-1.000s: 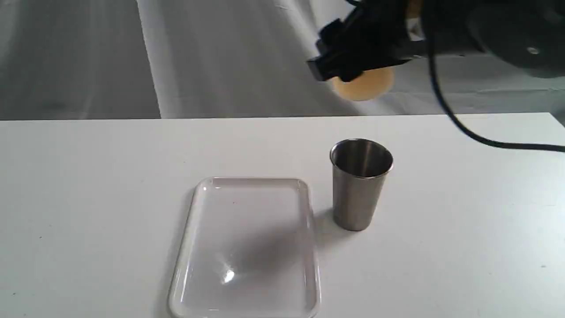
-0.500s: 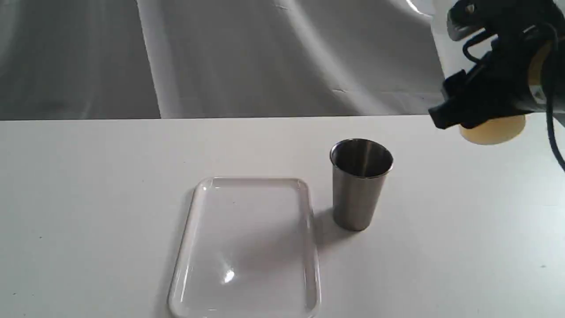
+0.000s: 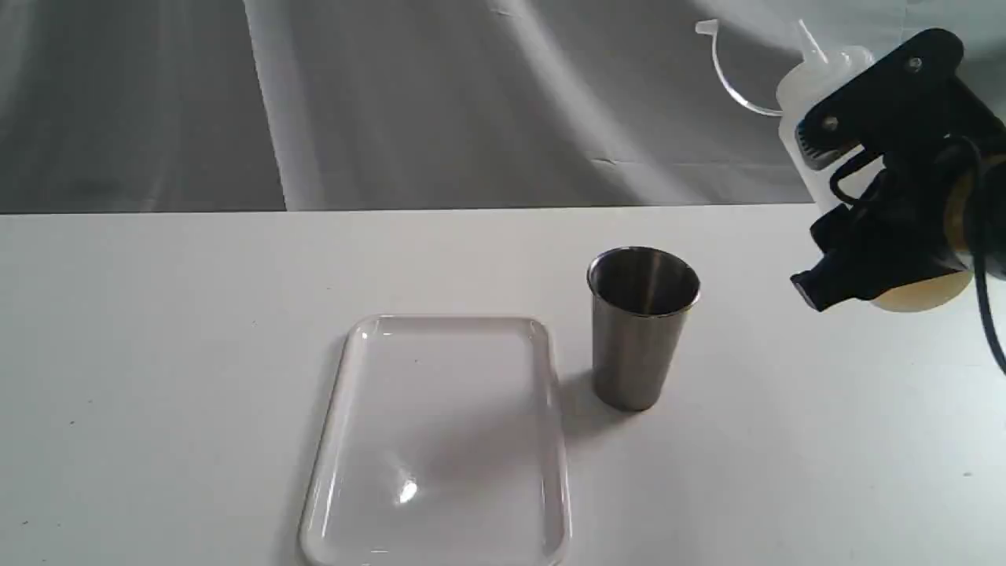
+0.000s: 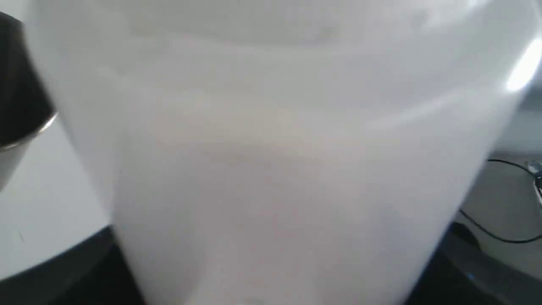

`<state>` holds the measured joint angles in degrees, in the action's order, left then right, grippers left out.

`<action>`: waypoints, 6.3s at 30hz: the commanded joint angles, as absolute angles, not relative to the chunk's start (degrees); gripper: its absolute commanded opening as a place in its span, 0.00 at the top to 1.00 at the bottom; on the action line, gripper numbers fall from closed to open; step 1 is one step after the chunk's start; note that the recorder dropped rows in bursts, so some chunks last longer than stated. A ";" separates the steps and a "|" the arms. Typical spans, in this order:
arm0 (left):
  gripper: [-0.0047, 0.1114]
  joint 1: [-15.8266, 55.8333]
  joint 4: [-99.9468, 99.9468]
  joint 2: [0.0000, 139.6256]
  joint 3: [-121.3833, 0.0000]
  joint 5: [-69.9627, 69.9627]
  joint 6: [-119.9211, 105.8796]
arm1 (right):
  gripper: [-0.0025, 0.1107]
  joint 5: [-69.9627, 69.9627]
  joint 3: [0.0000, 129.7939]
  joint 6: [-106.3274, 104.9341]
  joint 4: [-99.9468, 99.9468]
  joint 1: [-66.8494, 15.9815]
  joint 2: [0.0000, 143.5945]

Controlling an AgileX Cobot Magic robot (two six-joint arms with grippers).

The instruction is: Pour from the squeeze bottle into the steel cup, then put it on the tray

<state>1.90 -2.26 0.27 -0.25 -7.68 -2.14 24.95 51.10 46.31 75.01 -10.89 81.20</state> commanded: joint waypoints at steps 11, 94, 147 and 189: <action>0.89 2.21 -2.30 0.00 0.00 -7.59 -1.98 | 0.53 31.85 51.10 47.24 87.06 -12.64 87.89; 0.89 2.21 -2.30 0.00 0.00 -7.59 -1.96 | 0.53 49.68 63.47 20.09 99.95 -15.44 101.59; 0.89 2.21 -2.30 0.00 0.00 -7.59 -2.00 | 0.53 51.89 63.47 6.93 99.95 -16.09 100.94; 0.89 2.21 -2.30 0.00 0.00 -7.59 -1.97 | 0.53 52.09 63.47 1.45 99.95 -17.44 99.58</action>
